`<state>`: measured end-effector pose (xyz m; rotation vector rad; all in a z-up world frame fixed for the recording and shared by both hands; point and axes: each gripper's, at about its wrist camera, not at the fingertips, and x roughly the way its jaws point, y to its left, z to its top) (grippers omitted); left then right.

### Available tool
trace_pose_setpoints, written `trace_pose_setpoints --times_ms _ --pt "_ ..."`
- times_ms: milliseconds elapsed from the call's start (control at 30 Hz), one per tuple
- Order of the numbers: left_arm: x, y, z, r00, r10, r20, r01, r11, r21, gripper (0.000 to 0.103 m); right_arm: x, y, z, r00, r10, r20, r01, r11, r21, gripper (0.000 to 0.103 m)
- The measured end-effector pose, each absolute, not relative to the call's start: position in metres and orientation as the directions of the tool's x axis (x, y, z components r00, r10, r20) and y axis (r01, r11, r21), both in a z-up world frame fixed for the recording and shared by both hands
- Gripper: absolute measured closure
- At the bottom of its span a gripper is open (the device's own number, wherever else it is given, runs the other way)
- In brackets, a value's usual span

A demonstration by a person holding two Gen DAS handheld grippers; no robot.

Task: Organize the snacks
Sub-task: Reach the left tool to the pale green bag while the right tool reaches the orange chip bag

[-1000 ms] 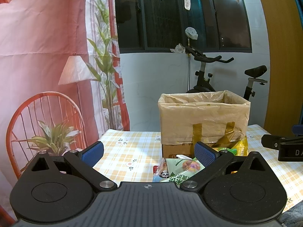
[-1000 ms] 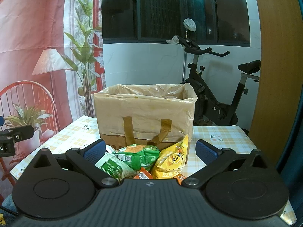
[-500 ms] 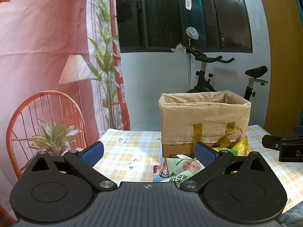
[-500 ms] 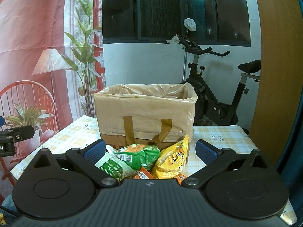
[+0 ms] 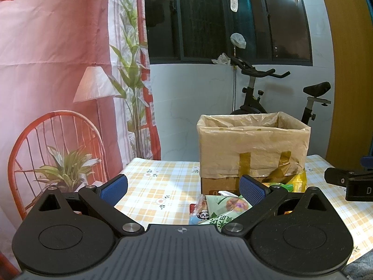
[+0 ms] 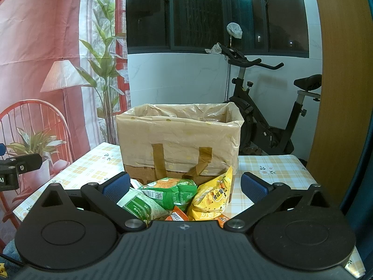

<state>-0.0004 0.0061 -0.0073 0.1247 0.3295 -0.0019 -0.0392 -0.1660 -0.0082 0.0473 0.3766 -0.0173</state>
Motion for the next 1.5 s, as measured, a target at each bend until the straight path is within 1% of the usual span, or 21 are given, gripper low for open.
trace_pose_setpoints --times_ms 233,433,700,833,1000,1233,1333,1500 --pt "0.003 0.011 -0.005 0.944 0.022 -0.330 0.015 0.994 0.109 0.000 -0.038 -0.165 -0.009 0.928 -0.006 -0.371 0.026 0.998 0.050 0.000" --pt "0.019 0.021 -0.007 0.942 0.030 -0.336 -0.003 0.997 0.082 0.000 -0.034 -0.174 -0.009 0.944 -0.014 -0.331 0.025 0.999 0.027 0.000" --pt "0.056 0.015 -0.037 0.901 -0.048 -0.432 0.066 0.997 0.029 0.001 -0.011 -0.180 -0.029 0.928 -0.014 -0.372 0.019 1.000 0.010 0.000" --pt "0.081 0.011 -0.051 0.866 -0.124 -0.485 0.130 0.991 -0.021 0.001 0.001 -0.184 -0.045 0.913 -0.022 -0.407 0.022 1.000 -0.005 0.000" --pt "0.108 0.001 -0.069 0.825 -0.195 -0.530 0.192 0.980 -0.061 0.001 0.017 -0.193 -0.061 0.897 -0.029 -0.442 0.038 0.999 0.012 0.000" --pt "0.137 -0.012 -0.103 0.756 -0.228 -0.614 0.210 0.972 -0.103 0.001 0.029 -0.202 -0.081 0.878 -0.025 -0.478 0.049 0.998 0.037 0.000" --pt "0.145 -0.012 -0.113 0.739 -0.229 -0.634 0.208 0.972 -0.109 0.001 0.029 -0.205 -0.090 0.868 -0.021 -0.495 0.053 0.997 0.051 0.000" --pt "0.155 -0.011 -0.122 0.718 -0.272 -0.641 0.220 0.962 -0.162 0.000 0.032 -0.207 -0.099 0.858 -0.014 -0.514 0.056 0.996 0.067 0.000"
